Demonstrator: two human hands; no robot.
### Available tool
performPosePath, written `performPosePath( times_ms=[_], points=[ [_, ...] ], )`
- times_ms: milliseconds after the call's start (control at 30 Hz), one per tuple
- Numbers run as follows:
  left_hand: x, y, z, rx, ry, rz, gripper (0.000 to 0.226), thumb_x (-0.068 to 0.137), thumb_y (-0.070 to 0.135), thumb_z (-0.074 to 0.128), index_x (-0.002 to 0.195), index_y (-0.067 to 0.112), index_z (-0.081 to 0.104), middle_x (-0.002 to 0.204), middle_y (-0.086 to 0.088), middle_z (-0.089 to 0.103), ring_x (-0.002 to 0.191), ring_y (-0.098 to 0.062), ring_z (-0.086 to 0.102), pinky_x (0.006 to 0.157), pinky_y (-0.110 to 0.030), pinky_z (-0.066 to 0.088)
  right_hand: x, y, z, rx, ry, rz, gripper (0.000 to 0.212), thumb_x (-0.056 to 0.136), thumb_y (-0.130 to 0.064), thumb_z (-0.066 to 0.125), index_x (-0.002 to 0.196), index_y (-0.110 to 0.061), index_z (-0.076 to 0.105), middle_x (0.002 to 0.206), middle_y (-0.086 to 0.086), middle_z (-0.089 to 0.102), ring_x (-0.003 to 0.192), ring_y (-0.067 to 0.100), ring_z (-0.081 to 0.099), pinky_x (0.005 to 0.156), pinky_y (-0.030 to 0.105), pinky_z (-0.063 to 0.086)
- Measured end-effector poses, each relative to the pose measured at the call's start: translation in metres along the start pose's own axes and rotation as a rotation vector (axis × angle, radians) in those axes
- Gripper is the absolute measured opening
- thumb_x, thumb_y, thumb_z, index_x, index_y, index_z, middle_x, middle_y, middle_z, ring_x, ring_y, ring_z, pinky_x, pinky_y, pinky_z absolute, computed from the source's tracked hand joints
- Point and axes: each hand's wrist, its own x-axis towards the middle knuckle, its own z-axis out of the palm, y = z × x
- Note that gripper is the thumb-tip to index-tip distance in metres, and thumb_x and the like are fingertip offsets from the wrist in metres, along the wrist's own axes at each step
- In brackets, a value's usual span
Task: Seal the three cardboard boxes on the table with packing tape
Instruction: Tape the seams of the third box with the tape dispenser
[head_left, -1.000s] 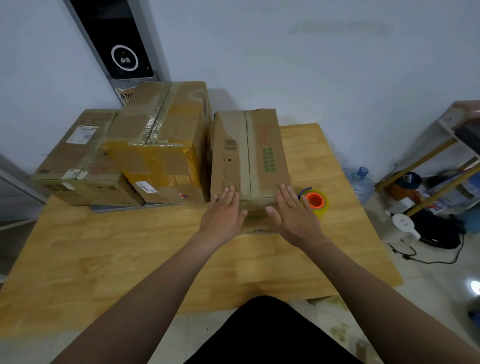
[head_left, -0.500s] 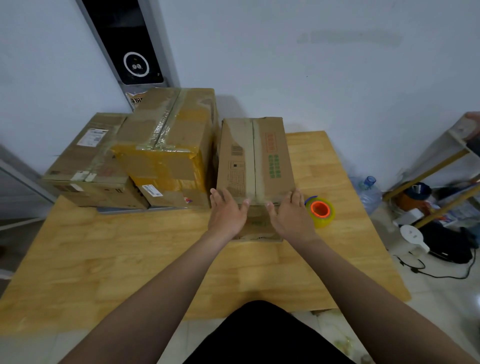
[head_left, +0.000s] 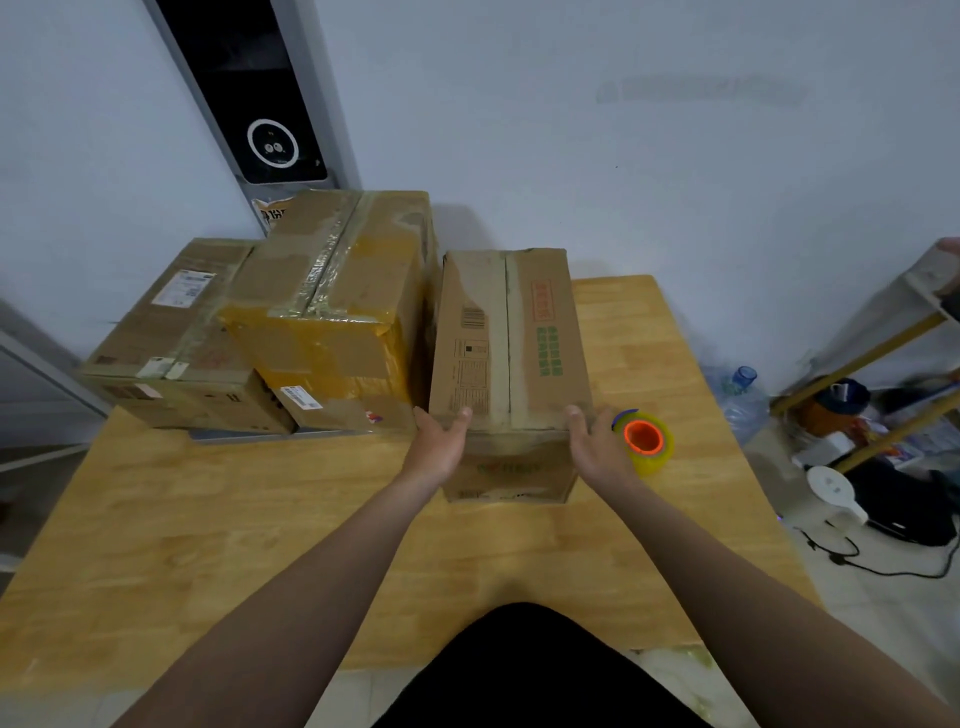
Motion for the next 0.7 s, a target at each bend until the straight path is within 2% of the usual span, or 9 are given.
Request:
performPosePath(
  times_ms=[100, 167, 233, 333, 400, 500, 600, 700],
  points=[
    [-0.002, -0.003, -0.002, 0.158, 0.032, 0.131, 0.098, 0.094, 0.070, 0.048, 0.163, 0.026, -0.006, 0.171, -0.004, 0.006, 0.156, -0.030, 0.014, 0.124, -0.055, 0.024, 0.008, -0.001, -0.011, -0.164, 0.056, -0.150, 0.081, 0.102, -0.062, 0.029, 0.160, -0.009, 0.008, 0.163, 0.018, 0.027, 0.147, 0.040, 0.029, 0.116, 0.050, 0.028],
    [-0.002, 0.004, -0.004, 0.367, 0.101, 0.305, 0.098, 0.093, 0.072, 0.049, 0.163, 0.029, -0.005, 0.171, -0.001, -0.009, 0.158, -0.028, -0.004, 0.126, -0.056, 0.014, 0.015, -0.005, -0.018, -0.335, 0.096, -0.351, 0.074, 0.100, -0.066, 0.024, 0.161, -0.026, 0.012, 0.168, 0.003, 0.017, 0.152, 0.038, 0.014, 0.120, 0.056, 0.017],
    [0.000, 0.017, -0.008, 0.554, 0.082, 0.472, 0.096, 0.092, 0.074, 0.049, 0.164, 0.032, 0.002, 0.171, 0.002, -0.011, 0.157, -0.024, -0.013, 0.126, -0.054, 0.003, 0.020, -0.017, -0.021, -0.503, 0.011, -0.484, 0.063, 0.100, -0.069, 0.019, 0.158, -0.045, 0.013, 0.169, -0.012, 0.001, 0.156, 0.029, -0.004, 0.120, 0.061, 0.002],
    [0.012, 0.031, -0.007, 0.794, -0.033, 0.584, 0.090, 0.088, 0.080, 0.046, 0.162, 0.042, 0.012, 0.171, -0.002, -0.011, 0.155, -0.023, -0.022, 0.125, -0.055, -0.008, 0.027, -0.031, -0.016, -0.670, -0.102, -0.555, 0.060, 0.096, -0.074, 0.016, 0.152, -0.054, 0.026, 0.166, -0.021, -0.007, 0.154, 0.023, -0.017, 0.117, 0.066, -0.009],
    [0.023, 0.032, -0.005, 0.886, -0.071, 0.598, 0.084, 0.086, 0.082, 0.046, 0.158, 0.048, 0.020, 0.171, -0.001, -0.012, 0.155, -0.023, -0.022, 0.124, -0.059, -0.009, 0.036, -0.026, -0.008, -0.751, -0.116, -0.607, 0.064, 0.092, -0.080, 0.012, 0.151, -0.057, 0.026, 0.166, -0.022, -0.003, 0.154, 0.026, -0.017, 0.118, 0.068, -0.001],
    [0.032, 0.029, -0.005, 0.857, -0.071, 0.601, 0.082, 0.082, 0.082, 0.052, 0.155, 0.051, 0.031, 0.172, 0.005, -0.009, 0.156, -0.017, -0.018, 0.123, -0.058, -0.004, 0.053, -0.013, 0.000, -0.866, -0.120, -0.700, 0.080, 0.083, -0.088, -0.004, 0.152, -0.057, 0.020, 0.167, -0.018, 0.011, 0.156, 0.028, -0.007, 0.121, 0.062, 0.017],
    [0.033, 0.028, -0.009, 0.799, -0.084, 0.609, 0.083, 0.080, 0.075, 0.062, 0.154, 0.048, 0.037, 0.172, 0.005, -0.005, 0.156, -0.016, -0.016, 0.125, -0.056, 0.000, 0.059, -0.014, -0.002, -0.867, -0.193, -0.686, 0.084, 0.082, -0.087, -0.005, 0.153, -0.053, 0.023, 0.168, -0.014, 0.013, 0.156, 0.024, 0.001, 0.121, 0.060, 0.017],
    [0.032, 0.033, -0.013, 0.770, -0.130, 0.599, 0.088, 0.078, 0.065, 0.073, 0.155, 0.041, 0.038, 0.172, 0.003, -0.001, 0.156, -0.017, -0.014, 0.124, -0.055, -0.001, 0.056, -0.014, -0.005, -0.927, -0.152, -0.723, 0.090, 0.071, -0.093, -0.008, 0.151, -0.057, 0.014, 0.166, -0.022, 0.005, 0.155, 0.028, -0.011, 0.119, 0.057, 0.030]
  ],
)
